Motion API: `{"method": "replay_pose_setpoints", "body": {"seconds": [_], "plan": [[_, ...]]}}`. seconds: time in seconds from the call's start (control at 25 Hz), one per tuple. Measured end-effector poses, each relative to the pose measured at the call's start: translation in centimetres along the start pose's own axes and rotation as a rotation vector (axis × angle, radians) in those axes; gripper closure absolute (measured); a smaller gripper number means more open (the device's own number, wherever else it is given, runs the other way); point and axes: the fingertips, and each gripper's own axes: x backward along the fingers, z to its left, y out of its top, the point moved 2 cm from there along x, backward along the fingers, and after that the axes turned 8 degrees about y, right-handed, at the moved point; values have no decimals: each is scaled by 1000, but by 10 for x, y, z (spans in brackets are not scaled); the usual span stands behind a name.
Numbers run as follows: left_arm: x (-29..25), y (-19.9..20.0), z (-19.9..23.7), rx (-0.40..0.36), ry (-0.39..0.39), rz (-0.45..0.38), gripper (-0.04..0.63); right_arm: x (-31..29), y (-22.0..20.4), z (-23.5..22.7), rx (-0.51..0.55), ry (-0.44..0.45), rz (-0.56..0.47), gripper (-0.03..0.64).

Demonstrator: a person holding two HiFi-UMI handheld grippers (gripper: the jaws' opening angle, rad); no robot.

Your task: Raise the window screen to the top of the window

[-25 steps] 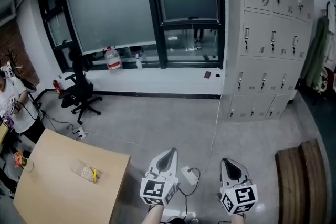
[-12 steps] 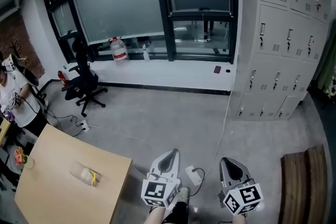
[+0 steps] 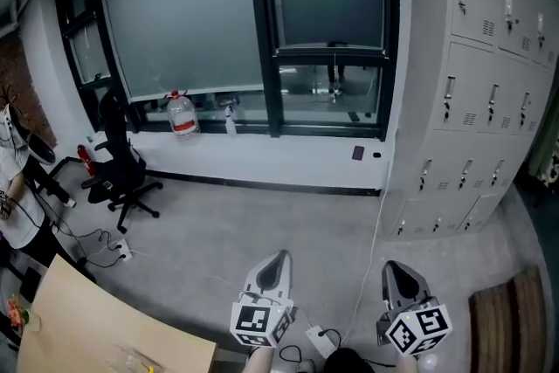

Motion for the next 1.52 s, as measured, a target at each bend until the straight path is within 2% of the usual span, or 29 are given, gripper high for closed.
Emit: {"method": "replay_pose_setpoints", "body": {"seconds": [0.28, 0.56, 0.72, 0.88, 0.96, 1.04, 1.2, 1.32, 1.52], "plan": [[-103, -13, 20, 28, -27, 15, 593, -88, -2, -50, 4, -14, 21, 611], [-252, -43, 19, 15, -58, 22, 592, -215, -14, -151, -17, 37, 40, 611], [-349, -42, 11, 1, -86, 43, 594, -288, -3, -221, -20, 40, 72, 611], [-438, -33, 22, 23, -46, 8, 592, -350, 18, -284, -17, 39, 56, 611], [-474, -31, 25, 7, -35, -4, 594, -375, 27, -311, -8, 38, 54, 611], [-503, -30, 32, 6, -22, -5, 593, -397, 36, -330, -2, 42, 52, 611], [-543, -53, 45, 74, -6, 43, 592, -435, 46, -354, 26, 43, 66, 611], [-589, -72, 51, 84, -27, 72, 594, -468, 51, -380, 27, 20, 59, 611], [-692, -79, 71, 79, -72, 51, 593, -550, 56, -443, 30, -33, 58, 611]]}}
